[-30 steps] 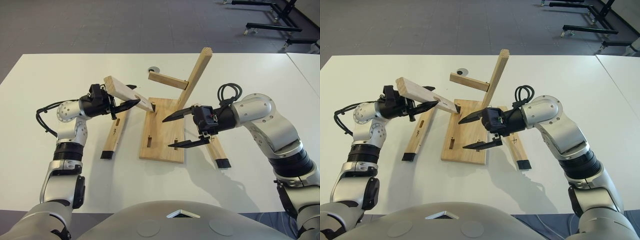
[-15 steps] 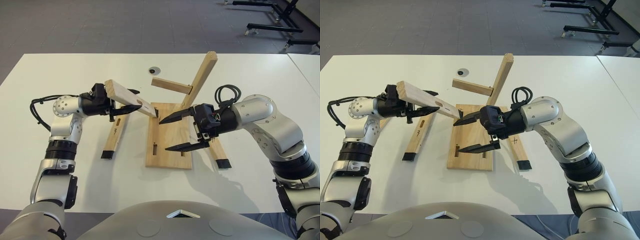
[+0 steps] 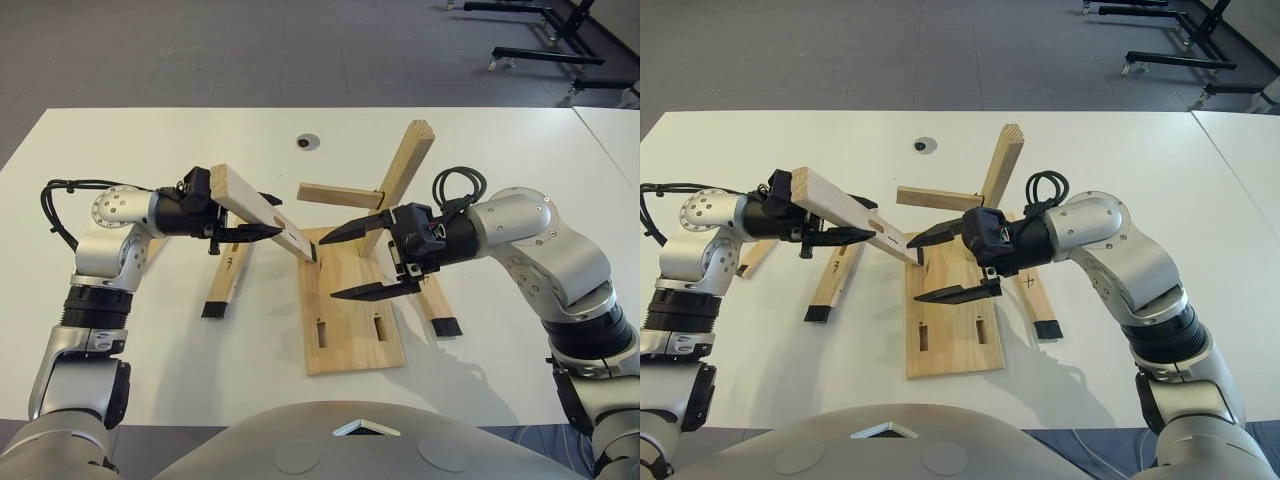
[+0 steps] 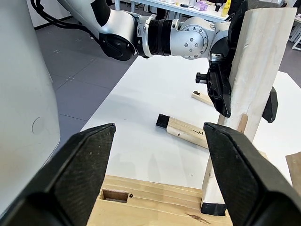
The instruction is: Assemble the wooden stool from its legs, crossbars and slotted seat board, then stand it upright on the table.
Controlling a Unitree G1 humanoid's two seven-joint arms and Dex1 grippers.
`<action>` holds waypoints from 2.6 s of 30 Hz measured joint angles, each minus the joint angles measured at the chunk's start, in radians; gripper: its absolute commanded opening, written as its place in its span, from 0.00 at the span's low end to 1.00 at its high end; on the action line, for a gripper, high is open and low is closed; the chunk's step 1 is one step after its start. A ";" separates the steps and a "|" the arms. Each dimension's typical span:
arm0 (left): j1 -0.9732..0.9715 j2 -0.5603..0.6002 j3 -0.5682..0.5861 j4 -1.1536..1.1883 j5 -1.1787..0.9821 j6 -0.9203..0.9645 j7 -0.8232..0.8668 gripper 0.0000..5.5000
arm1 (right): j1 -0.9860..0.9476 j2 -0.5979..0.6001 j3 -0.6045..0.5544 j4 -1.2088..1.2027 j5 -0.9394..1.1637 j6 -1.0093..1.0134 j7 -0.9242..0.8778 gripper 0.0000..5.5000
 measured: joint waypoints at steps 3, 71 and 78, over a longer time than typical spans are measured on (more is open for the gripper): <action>0.010 0.021 -0.001 -0.028 -0.009 0.023 0.008 0.37 | 0.003 0.008 -0.025 -0.024 0.053 0.028 -0.032 0.63; -0.364 0.096 -0.223 0.372 -0.014 0.237 -0.171 0.37 | -0.004 0.404 -0.206 -0.064 0.108 0.248 -0.923 0.63; -0.382 0.091 -0.255 0.375 -0.006 0.224 -0.171 0.37 | -0.013 0.418 -0.200 -0.068 0.107 0.268 -0.933 0.63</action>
